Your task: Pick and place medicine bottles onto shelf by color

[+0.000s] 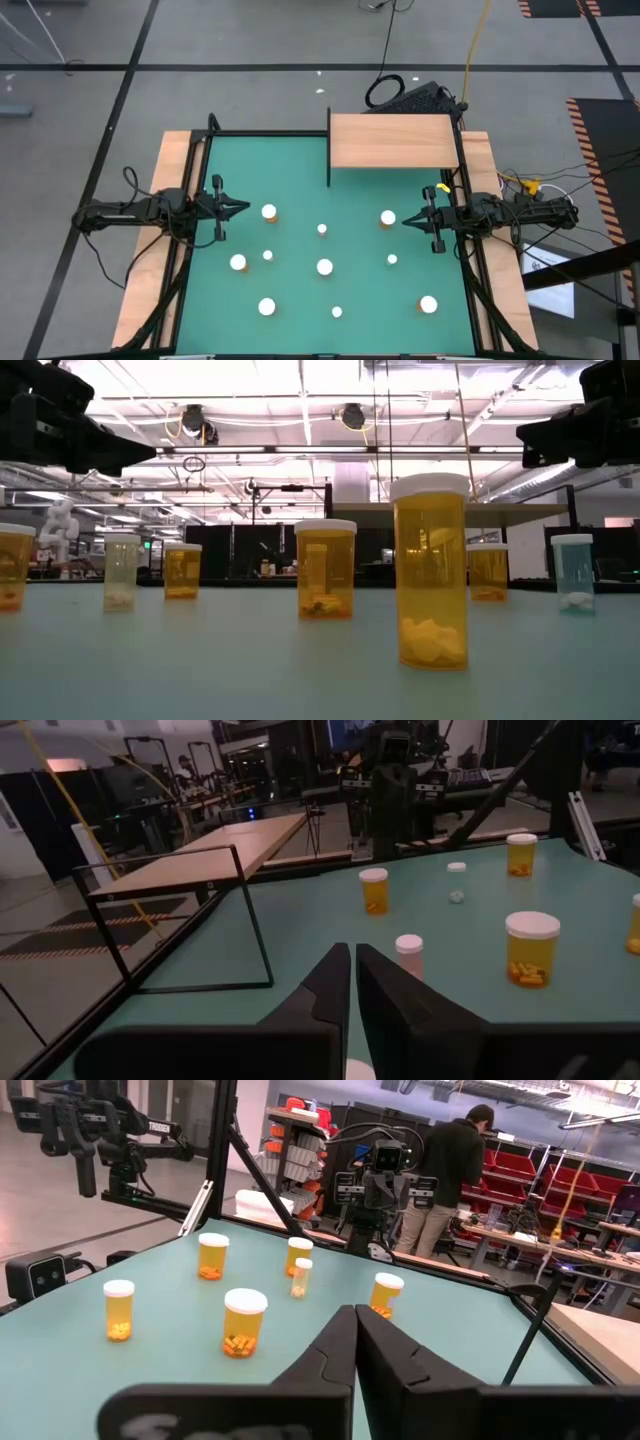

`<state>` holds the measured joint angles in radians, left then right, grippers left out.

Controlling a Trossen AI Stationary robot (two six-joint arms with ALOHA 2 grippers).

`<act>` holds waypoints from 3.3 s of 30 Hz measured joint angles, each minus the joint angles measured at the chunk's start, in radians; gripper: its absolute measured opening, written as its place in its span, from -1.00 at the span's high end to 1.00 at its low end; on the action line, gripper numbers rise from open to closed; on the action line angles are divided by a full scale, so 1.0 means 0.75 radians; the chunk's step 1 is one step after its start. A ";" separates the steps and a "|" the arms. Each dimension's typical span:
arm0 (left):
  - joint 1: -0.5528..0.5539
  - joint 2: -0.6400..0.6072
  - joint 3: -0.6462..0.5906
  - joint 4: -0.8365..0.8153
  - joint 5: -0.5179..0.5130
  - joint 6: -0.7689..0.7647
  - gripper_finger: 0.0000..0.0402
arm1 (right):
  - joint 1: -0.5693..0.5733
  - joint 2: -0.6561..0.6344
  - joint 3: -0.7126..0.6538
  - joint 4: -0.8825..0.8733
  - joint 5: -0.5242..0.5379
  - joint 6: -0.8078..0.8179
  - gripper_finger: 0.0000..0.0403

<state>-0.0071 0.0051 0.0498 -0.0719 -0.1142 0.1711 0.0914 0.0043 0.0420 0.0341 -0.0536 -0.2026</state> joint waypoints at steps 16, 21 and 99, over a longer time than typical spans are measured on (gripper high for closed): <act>0.000 0.000 0.000 0.000 0.000 0.000 0.87 | 0.000 0.000 0.000 0.000 0.000 0.000 1.00; 0.000 0.000 0.000 0.000 0.000 0.001 0.87 | 0.000 0.000 0.000 0.000 0.000 0.000 1.00; -0.028 0.952 1.434 -0.767 0.070 -0.170 0.87 | 0.000 0.000 0.000 0.027 0.000 0.410 1.00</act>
<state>-0.0284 0.7192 1.1253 -0.6470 -0.0615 0.0437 0.0914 0.0044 0.0418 0.0547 -0.0536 0.1051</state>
